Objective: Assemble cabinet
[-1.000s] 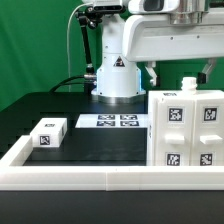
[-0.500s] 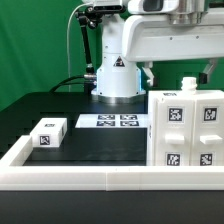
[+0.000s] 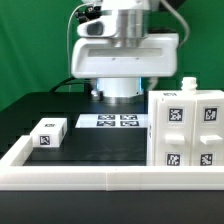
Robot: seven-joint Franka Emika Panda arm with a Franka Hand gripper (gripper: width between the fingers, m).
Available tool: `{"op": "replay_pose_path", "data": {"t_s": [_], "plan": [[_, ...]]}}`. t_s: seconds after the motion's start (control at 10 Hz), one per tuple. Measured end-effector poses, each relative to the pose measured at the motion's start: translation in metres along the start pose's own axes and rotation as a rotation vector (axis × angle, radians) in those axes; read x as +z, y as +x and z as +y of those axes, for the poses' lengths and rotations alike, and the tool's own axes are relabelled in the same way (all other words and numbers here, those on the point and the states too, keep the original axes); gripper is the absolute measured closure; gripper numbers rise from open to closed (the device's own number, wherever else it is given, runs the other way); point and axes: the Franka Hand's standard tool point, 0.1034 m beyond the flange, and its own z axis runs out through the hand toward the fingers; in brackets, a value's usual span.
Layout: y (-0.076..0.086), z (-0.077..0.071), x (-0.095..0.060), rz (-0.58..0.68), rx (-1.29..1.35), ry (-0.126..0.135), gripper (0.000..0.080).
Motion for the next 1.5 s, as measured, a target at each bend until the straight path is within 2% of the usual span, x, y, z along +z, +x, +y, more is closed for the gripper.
{"op": "replay_pose_path", "data": {"t_s": [0.1,0.2,0.3,0.5,1.0,1.5], "plan": [[-0.007,0.025,0.008,-0.002,-0.009,-0.011,0.0003],[-0.013,0.043,0.011,-0.015,-0.031,-0.008,0.0003],[-0.016,0.053,0.011,-0.024,-0.025,0.0,0.0003],[-0.014,0.046,0.011,-0.022,-0.033,0.0,0.0003],[-0.016,0.048,0.013,-0.026,-0.044,0.0,0.0003],[-0.054,0.115,0.038,-0.054,-0.068,-0.012,0.0003]]}}
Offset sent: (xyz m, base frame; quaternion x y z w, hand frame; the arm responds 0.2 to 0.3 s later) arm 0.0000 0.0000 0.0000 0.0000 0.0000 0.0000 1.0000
